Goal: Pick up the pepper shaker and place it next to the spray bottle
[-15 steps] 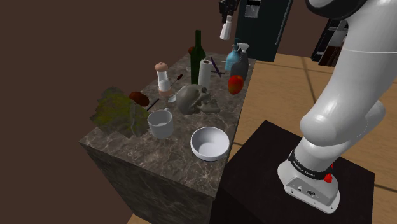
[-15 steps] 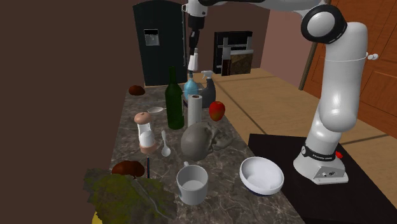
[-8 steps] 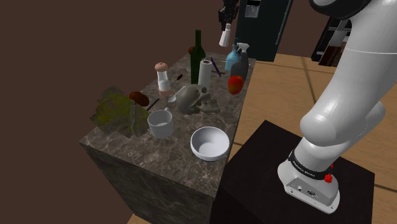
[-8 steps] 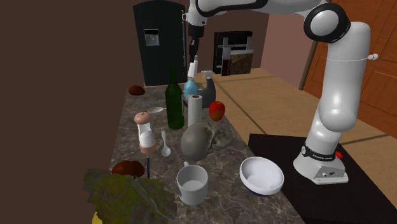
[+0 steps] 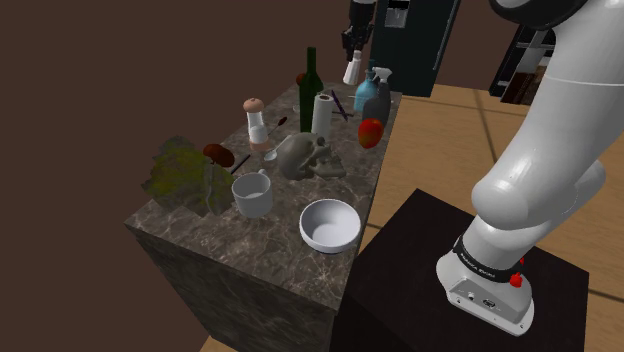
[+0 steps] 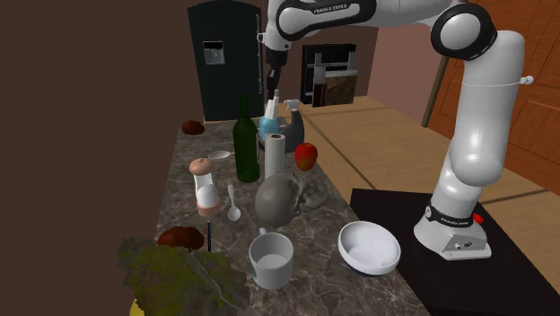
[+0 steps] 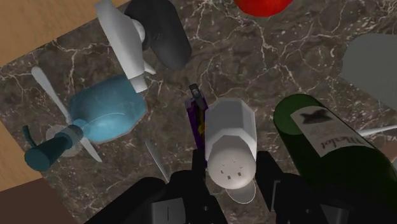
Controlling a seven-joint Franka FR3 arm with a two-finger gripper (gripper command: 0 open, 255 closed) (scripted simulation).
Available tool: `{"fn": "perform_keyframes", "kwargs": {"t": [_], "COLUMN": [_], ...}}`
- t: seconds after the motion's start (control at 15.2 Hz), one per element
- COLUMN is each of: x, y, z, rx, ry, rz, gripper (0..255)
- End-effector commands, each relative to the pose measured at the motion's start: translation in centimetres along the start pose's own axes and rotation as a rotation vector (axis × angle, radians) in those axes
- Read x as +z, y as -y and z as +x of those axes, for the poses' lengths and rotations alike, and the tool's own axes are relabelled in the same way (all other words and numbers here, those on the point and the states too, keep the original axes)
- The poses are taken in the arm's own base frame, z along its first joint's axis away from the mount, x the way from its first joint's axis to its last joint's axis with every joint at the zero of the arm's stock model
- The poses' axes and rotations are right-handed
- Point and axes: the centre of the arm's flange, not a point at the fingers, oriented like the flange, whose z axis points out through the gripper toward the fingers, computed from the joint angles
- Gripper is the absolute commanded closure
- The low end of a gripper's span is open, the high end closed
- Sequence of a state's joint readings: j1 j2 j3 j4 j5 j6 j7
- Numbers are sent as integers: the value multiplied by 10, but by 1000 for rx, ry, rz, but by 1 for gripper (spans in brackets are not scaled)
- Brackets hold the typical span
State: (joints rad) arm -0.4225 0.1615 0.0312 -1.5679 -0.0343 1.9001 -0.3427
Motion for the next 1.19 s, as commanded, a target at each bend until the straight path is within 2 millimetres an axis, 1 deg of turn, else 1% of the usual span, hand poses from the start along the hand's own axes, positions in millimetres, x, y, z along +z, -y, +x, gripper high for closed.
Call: {"fn": "perform_keyframes", "kwargs": {"t": [0.0, 1.12], "x": [11, 100], "y": [1, 9], "z": [-3, -16], "rx": [0, 0], "ry": [-1, -1], "rz": [0, 0], "gripper": [255, 255]}}
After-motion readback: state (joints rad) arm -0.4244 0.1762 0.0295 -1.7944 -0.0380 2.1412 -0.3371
